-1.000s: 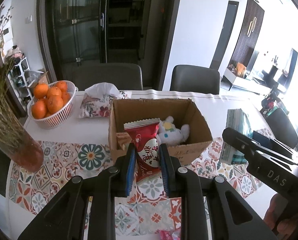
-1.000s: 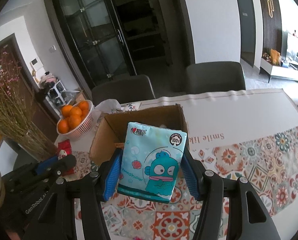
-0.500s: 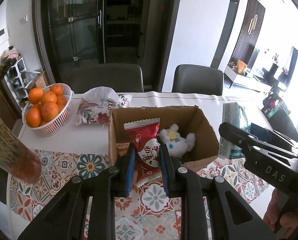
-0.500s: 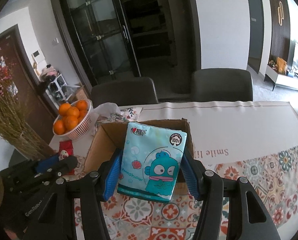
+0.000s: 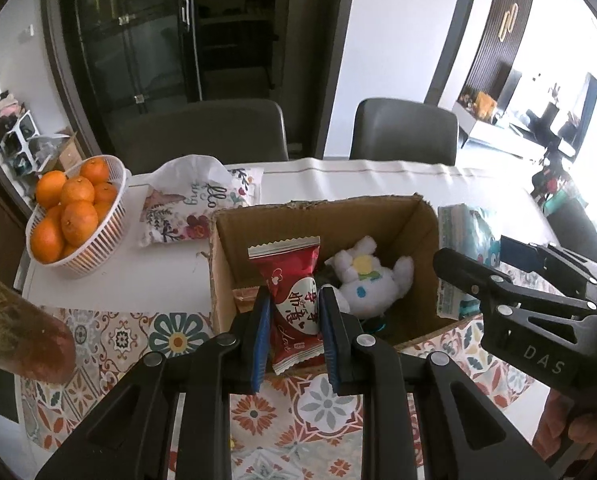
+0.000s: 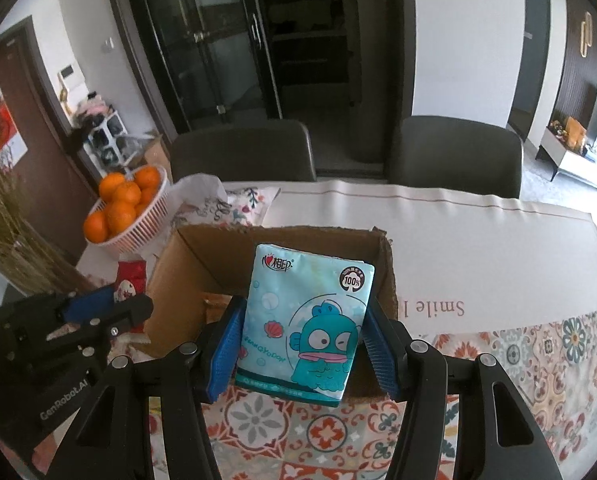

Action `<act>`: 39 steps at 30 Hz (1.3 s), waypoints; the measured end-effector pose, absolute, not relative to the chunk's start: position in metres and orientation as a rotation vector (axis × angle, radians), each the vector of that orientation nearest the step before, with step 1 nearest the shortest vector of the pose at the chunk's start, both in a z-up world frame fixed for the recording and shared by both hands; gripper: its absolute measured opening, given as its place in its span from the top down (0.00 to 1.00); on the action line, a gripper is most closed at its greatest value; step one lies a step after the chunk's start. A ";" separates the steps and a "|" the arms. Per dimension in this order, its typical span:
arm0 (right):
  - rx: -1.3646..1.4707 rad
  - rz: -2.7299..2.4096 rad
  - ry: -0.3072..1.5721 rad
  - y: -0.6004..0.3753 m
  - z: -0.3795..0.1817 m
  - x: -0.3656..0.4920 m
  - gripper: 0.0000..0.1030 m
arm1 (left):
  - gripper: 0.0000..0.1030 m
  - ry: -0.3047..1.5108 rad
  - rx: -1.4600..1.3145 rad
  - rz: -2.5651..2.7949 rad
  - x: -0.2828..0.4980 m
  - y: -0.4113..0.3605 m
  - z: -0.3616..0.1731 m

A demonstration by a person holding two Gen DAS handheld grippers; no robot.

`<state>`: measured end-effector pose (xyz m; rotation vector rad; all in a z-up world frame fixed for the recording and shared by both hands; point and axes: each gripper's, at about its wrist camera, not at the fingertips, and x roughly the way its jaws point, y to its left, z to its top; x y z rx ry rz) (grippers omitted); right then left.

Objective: Organize soft objects
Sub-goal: 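Carry the candy bag with the left tool while the right tool carries the tissue pack over the box, then open both tools to drop the candy bag and tissue pack into the box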

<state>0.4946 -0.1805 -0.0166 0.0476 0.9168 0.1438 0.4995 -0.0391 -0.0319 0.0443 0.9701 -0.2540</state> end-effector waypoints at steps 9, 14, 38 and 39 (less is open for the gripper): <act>0.003 0.153 1.038 -0.179 -0.045 0.526 0.43 | 0.77 1.053 0.093 -0.256 0.526 -0.044 -0.053; -0.007 0.150 1.077 -0.179 -0.053 0.536 0.43 | 0.76 1.098 0.124 -0.266 0.536 -0.049 -0.063; 0.033 0.075 0.957 -0.174 -0.008 0.489 0.34 | 0.49 0.994 0.088 -0.187 0.488 -0.022 -0.018; 0.032 0.074 0.951 -0.173 -0.005 0.486 0.34 | 0.49 0.990 0.089 -0.186 0.484 -0.021 -0.016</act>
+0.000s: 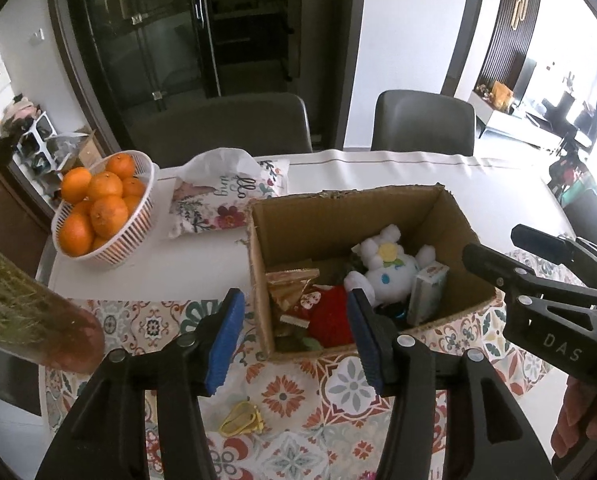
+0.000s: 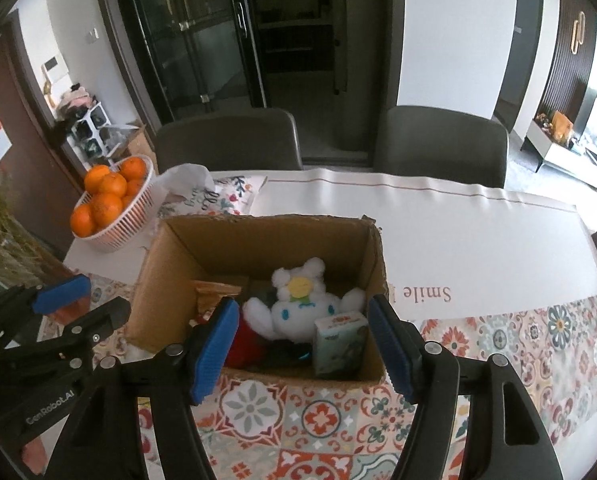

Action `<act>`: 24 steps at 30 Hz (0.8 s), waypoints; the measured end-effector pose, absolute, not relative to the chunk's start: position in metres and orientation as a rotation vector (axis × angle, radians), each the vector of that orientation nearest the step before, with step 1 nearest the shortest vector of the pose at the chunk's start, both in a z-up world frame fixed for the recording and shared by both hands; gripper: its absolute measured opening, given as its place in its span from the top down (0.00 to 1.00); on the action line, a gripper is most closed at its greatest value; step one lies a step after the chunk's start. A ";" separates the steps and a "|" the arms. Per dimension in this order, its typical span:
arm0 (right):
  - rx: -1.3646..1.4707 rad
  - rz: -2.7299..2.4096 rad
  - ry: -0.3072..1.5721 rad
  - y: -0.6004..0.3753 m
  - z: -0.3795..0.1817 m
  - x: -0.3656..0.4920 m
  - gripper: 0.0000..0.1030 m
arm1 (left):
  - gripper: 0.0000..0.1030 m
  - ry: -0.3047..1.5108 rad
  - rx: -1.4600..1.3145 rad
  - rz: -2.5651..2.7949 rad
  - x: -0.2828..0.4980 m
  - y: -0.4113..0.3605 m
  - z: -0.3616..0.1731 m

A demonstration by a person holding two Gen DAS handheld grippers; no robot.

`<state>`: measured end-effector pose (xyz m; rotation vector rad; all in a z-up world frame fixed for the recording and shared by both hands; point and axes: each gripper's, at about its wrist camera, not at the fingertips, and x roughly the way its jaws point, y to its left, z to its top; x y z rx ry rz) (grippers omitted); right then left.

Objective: Organize soft objects
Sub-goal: 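Open both tools to drop the candy bag and tissue pack into the box, then move the left tool to the yellow clip while the right tool approaches the pink candy packet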

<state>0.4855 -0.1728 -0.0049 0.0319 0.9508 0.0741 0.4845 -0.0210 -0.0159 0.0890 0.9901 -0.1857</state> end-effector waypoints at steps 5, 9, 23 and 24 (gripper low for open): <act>0.033 0.090 0.923 -0.161 0.007 0.465 0.34 | 0.48 0.969 0.089 -0.171 0.466 -0.011 -0.004; 0.032 0.095 0.901 -0.155 0.015 0.450 0.33 | 0.48 0.951 0.077 -0.154 0.447 -0.002 0.003; 0.035 0.122 0.867 -0.142 0.016 0.390 0.23 | 0.42 0.919 0.024 -0.080 0.382 0.015 0.004; 0.032 0.124 0.867 -0.141 0.015 0.386 0.22 | 0.40 0.919 0.018 -0.075 0.378 0.015 0.003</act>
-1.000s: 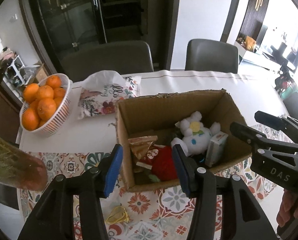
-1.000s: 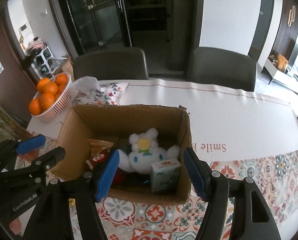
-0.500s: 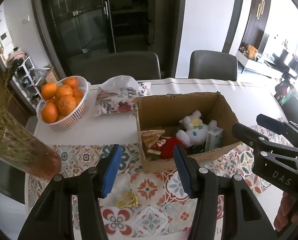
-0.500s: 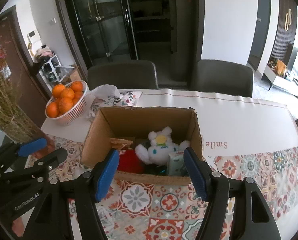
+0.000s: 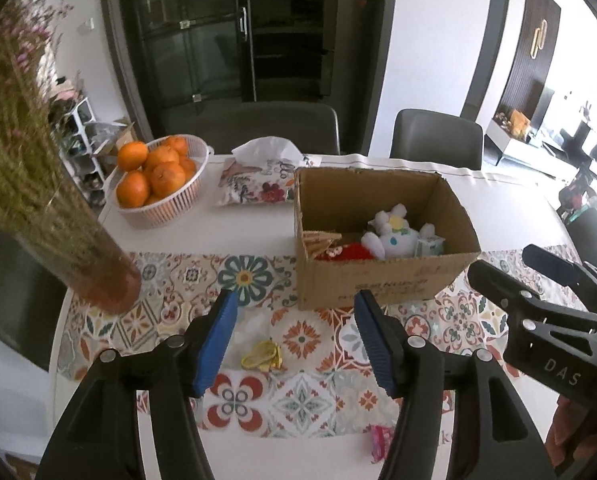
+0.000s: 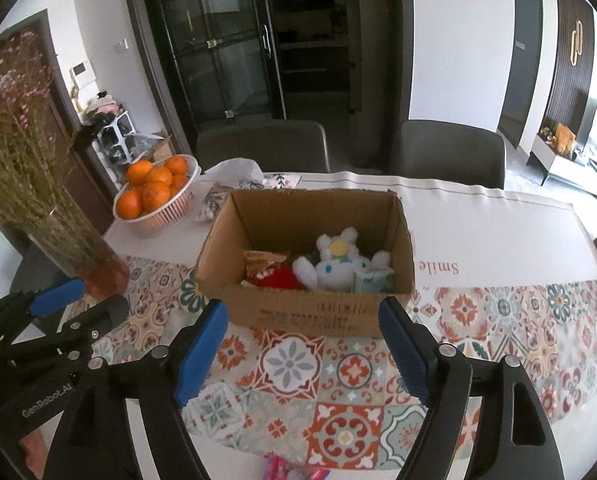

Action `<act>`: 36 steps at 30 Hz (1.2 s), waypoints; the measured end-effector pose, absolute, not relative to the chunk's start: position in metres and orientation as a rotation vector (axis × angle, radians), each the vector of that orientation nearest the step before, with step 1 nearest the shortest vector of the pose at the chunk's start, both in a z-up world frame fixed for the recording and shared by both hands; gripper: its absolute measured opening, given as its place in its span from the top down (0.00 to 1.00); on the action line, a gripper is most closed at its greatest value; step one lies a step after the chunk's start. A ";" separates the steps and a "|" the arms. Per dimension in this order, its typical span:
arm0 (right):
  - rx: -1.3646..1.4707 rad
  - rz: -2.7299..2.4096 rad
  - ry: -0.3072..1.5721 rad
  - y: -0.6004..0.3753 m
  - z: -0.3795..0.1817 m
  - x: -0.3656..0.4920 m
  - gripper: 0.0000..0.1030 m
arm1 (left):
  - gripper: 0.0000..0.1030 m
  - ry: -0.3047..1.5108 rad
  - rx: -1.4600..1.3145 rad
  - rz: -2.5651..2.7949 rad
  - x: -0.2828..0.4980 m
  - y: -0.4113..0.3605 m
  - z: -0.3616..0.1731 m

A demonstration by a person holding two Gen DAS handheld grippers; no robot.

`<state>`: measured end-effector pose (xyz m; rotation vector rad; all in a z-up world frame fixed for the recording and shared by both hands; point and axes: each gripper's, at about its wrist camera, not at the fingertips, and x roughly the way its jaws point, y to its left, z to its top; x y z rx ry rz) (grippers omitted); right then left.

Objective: Organize soft objects
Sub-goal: 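Move the left tool to the yellow clip while the right tool approaches the pink candy packet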

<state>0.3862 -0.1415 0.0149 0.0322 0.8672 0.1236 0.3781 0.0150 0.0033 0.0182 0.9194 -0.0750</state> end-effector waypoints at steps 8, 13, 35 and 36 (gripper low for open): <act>0.024 0.130 0.875 -0.146 0.004 0.359 0.19 | 0.37 0.932 -0.025 -0.033 0.351 0.014 -0.011; 0.035 0.114 0.868 -0.151 -0.002 0.345 0.15 | 0.30 0.925 -0.026 0.003 0.337 0.015 -0.016; 0.208 -0.067 0.742 -0.133 -0.042 0.256 0.10 | 0.08 0.748 0.068 -0.051 0.280 0.048 -0.041; 0.209 -0.074 0.737 -0.129 -0.045 0.251 0.10 | 0.07 0.740 0.073 -0.050 0.278 0.050 -0.043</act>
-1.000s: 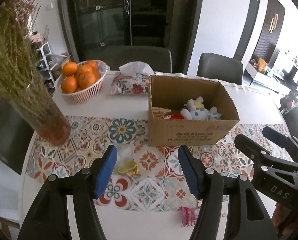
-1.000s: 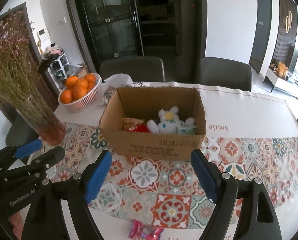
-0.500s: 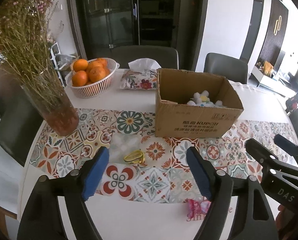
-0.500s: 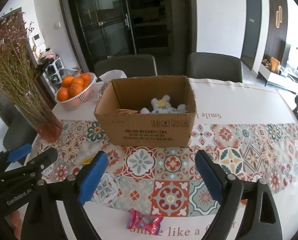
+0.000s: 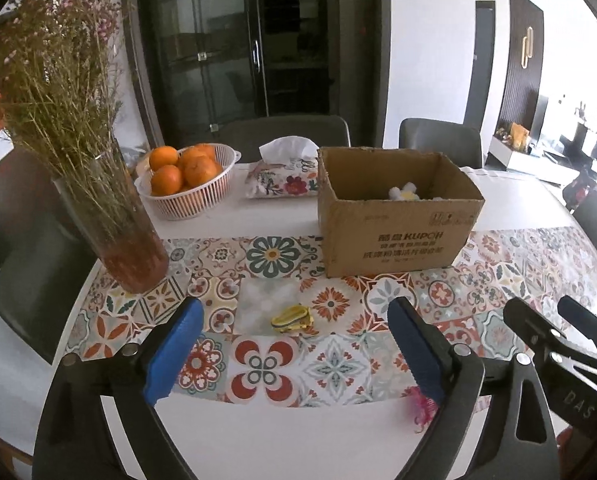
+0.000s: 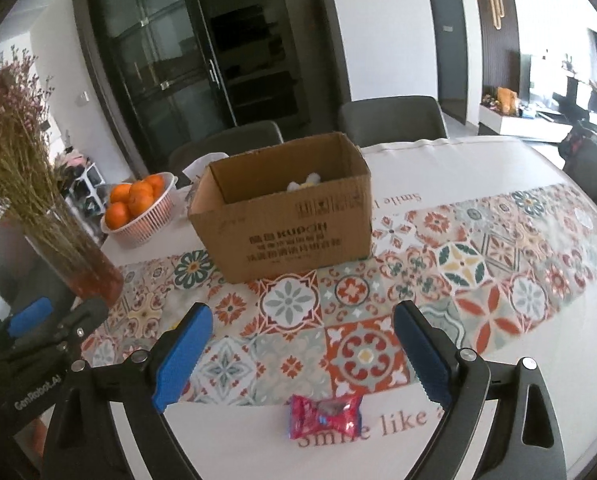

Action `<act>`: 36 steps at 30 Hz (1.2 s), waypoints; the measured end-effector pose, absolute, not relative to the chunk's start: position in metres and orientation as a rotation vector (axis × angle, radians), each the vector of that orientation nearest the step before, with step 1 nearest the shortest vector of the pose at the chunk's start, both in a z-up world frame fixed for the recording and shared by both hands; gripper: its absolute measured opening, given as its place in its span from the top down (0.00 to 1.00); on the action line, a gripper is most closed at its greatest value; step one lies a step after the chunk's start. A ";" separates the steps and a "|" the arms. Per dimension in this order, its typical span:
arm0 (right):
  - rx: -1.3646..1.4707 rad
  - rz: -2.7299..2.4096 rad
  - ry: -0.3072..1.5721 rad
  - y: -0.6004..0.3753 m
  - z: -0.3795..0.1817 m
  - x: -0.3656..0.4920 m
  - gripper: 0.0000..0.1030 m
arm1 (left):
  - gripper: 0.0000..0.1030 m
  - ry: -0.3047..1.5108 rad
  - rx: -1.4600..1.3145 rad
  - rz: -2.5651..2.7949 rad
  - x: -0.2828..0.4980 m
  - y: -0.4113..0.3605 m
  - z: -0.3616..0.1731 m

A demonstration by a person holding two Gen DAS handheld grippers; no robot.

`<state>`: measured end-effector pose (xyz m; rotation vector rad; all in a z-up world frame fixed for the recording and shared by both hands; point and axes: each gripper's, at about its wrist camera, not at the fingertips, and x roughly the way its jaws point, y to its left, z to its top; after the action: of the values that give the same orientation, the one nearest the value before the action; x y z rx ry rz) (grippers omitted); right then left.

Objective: Organize soft objects
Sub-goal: 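Move the left tool to the yellow clip while the right tool approaches the pink candy packet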

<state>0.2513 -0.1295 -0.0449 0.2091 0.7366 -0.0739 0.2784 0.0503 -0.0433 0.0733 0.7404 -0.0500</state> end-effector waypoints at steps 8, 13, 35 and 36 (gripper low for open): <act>0.195 -0.168 0.645 -0.102 -0.065 0.217 0.06 | 0.01 0.695 0.057 -0.024 0.265 0.073 -0.073; 0.197 -0.221 0.635 -0.094 -0.081 0.207 0.05 | 0.00 0.677 0.059 -0.043 0.262 0.078 -0.090; 0.267 -0.531 0.739 -0.077 -0.163 0.219 0.05 | 0.00 0.750 0.210 -0.235 0.325 0.075 -0.170; 0.268 -0.537 0.744 -0.077 -0.166 0.222 0.05 | 0.00 0.755 0.215 -0.239 0.327 0.075 -0.172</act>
<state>0.2218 -0.0769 -0.1661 0.2682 0.7437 -0.5368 0.3274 0.0747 -0.1721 0.2151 0.7548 -0.2385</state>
